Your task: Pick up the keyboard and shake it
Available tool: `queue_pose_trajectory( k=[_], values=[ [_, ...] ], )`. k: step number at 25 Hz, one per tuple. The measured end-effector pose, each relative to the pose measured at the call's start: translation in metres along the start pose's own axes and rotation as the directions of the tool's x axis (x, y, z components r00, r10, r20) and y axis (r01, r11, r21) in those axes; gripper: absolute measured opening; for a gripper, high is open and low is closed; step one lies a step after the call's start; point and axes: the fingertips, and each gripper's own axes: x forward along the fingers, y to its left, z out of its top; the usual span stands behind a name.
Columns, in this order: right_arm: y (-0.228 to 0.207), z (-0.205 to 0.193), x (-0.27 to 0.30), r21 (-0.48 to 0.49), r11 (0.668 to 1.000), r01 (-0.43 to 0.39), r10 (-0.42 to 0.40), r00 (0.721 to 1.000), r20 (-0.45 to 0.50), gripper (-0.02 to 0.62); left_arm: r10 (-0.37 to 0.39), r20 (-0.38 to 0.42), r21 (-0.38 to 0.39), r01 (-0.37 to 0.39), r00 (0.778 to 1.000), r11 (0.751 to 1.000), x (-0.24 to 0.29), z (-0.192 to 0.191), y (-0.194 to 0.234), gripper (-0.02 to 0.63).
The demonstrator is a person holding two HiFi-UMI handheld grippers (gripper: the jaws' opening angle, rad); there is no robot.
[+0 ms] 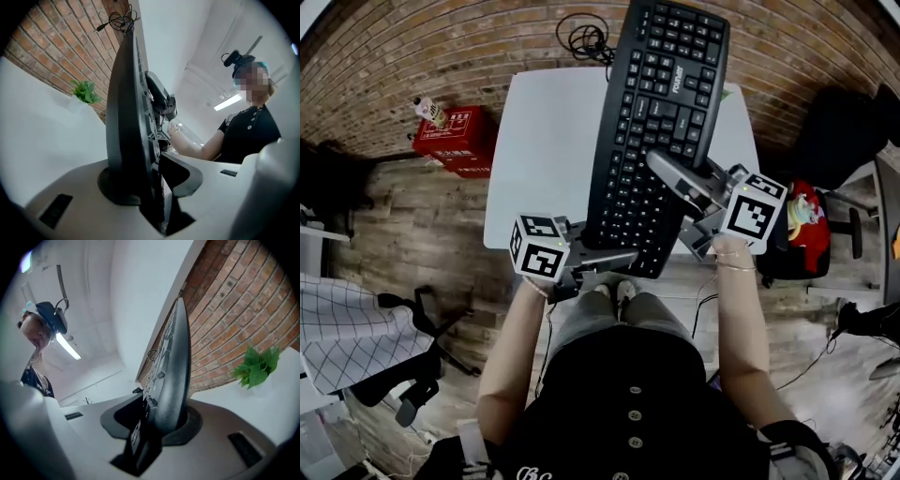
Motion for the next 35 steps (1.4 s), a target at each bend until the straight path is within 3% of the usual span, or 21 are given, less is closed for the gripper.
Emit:
queue_pose_trajectory(
  k=[10,20,24,35],
  values=[
    [0.024,0.046,0.003,-0.167,0.985,-0.048,0.055,0.998,0.032,0.13,0.013,0.03,0.155,-0.018,0.999,0.988,0.002,0.041,-0.001,0.137],
    [0.051,0.075,0.0,-0.342,0.934,-0.103,0.125,0.991,0.042,0.127,0.061,0.046,0.3,-0.072,0.997,0.951,0.006,0.073,0.008,0.13],
    [0.061,0.078,-0.004,-0.381,0.914,-0.137,0.162,0.986,0.033,0.126,0.084,0.052,0.344,-0.097,0.995,0.934,0.007,0.079,0.01,0.124],
    [0.08,0.074,-0.004,-0.451,0.877,-0.165,0.194,0.981,0.019,0.12,0.048,0.083,0.422,-0.078,0.995,0.903,0.005,0.079,0.008,0.118]
  ],
)
